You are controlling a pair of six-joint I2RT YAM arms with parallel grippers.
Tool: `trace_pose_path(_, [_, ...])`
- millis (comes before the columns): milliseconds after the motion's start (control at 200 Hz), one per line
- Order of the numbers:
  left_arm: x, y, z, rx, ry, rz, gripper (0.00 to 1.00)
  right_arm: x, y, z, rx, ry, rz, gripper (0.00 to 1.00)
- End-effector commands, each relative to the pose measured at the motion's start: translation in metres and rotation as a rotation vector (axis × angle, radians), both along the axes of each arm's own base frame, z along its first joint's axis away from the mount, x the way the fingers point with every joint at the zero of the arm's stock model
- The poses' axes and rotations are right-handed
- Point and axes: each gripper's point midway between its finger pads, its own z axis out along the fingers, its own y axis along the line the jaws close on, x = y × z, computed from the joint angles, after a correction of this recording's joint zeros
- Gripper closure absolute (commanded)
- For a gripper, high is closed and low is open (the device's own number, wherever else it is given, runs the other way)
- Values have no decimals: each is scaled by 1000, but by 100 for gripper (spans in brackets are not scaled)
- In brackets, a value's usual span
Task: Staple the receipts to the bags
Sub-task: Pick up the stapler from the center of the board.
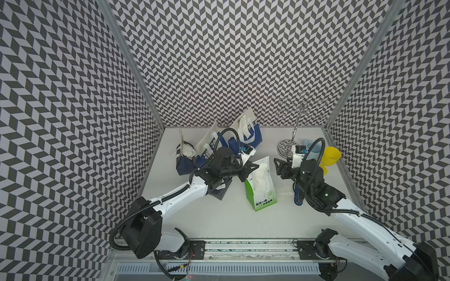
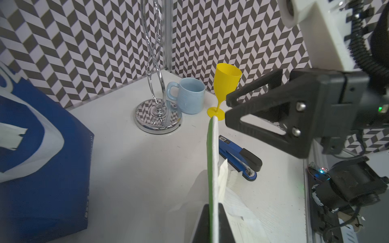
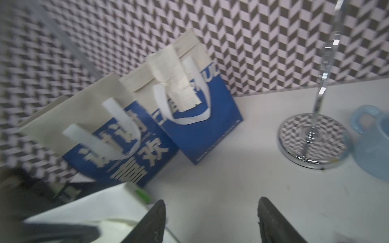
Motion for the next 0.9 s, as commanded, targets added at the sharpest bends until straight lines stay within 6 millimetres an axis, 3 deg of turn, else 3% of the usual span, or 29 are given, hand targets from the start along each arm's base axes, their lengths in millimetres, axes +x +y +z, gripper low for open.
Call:
trace_pose_path(0, [0,-3,18,-3,-69,30,100,-1,-75,-63,-186,221,-357,28])
trace_pose_path(70, [-6,-8,21,-9,-80,15,100,-6,-97,-96,-180,328,-431,28])
trace_pose_path(165, [-13,-13,25,-22,-91,-4,100,-13,-113,-122,-131,394,-476,28])
trace_pose_path(270, [-19,-15,26,-24,-96,-20,100,-19,-119,-143,-107,459,-478,28])
trace_pose_path(381, [-21,-14,26,-23,-105,-27,100,-22,-113,-165,-78,527,-423,31])
trace_pose_path(531, [-22,-14,28,-25,-109,-32,100,-30,-101,-191,-49,629,-357,50])
trace_pose_path(741, [-25,-12,33,-33,-123,-35,100,-48,-97,-217,-50,720,-314,64])
trace_pose_path(841, [-25,-12,33,-33,-122,-35,100,-49,-95,-215,-37,711,-296,87])
trace_pose_path(896, [-25,-12,31,-31,-118,-35,100,-43,-93,-202,-24,670,-284,98])
